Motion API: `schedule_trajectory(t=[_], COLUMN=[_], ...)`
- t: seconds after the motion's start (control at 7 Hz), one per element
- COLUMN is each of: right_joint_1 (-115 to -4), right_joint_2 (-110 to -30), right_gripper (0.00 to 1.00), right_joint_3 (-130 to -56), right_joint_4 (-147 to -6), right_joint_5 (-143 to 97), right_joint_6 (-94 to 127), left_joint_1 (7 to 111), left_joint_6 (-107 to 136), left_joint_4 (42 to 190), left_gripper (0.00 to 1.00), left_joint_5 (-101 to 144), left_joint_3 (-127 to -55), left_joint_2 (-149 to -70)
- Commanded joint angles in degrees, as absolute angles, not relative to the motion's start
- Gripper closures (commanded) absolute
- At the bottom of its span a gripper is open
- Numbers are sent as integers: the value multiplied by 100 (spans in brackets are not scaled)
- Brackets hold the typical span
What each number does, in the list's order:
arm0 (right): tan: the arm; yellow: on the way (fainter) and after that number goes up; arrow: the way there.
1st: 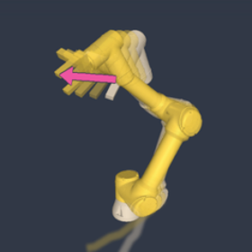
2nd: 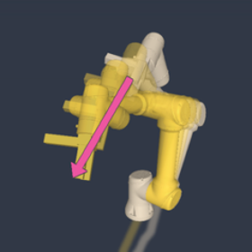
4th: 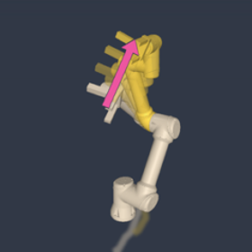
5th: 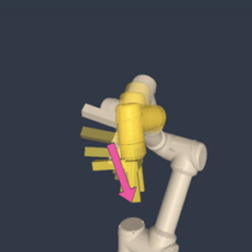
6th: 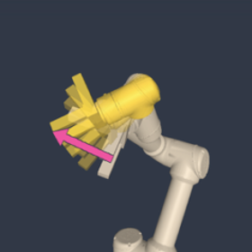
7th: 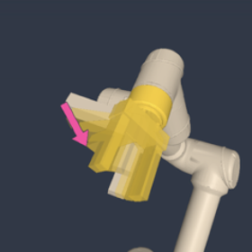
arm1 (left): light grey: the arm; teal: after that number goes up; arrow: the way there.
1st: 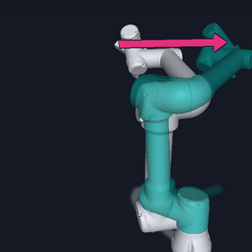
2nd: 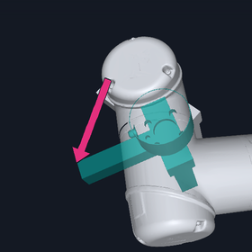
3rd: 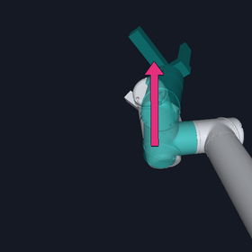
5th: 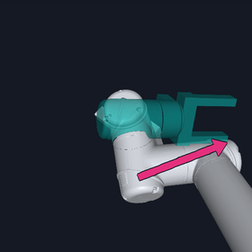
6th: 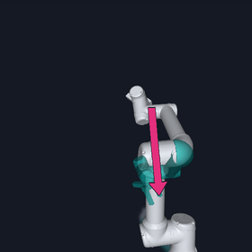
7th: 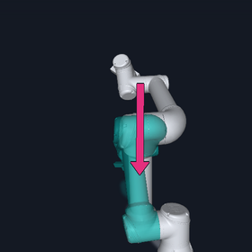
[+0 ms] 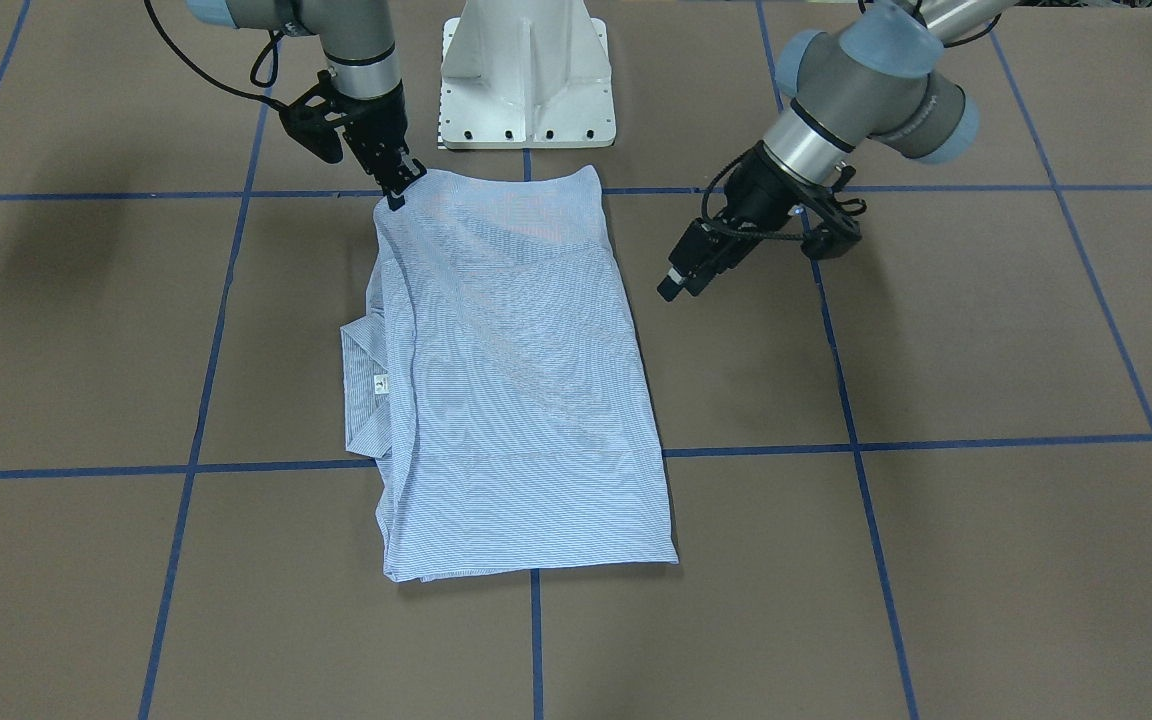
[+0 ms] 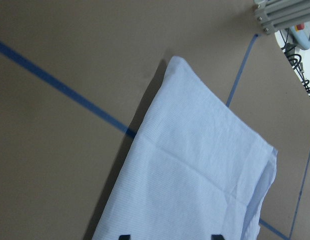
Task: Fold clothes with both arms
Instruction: 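Move the left gripper to the shirt's near corner and grasp it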
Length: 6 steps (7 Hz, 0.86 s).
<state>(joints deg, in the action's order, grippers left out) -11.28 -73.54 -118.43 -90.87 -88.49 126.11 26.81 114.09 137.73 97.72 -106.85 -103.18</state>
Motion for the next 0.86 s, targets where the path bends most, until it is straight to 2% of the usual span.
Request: schedule_trajectory(t=[0.0, 0.71], right_joint_1=[-1125, -1125], right_joint_2=[-7348, -7339], right_gripper=[100, 100], right_joint_3=[-11839, -11839], right_joint_4=[-9088, -9079], right_joint_5=[-8859, -8877], right_joint_6=[12595, 12586], left_joint_1=[1490, 669], left_joint_6=[11812, 12190], left_joint_4=[13564, 13421], left_gripper=[36, 36], left_joint_5=[8915, 8719], left_joint_3=[-10793, -10775], left_joint_2=[-10143, -10283])
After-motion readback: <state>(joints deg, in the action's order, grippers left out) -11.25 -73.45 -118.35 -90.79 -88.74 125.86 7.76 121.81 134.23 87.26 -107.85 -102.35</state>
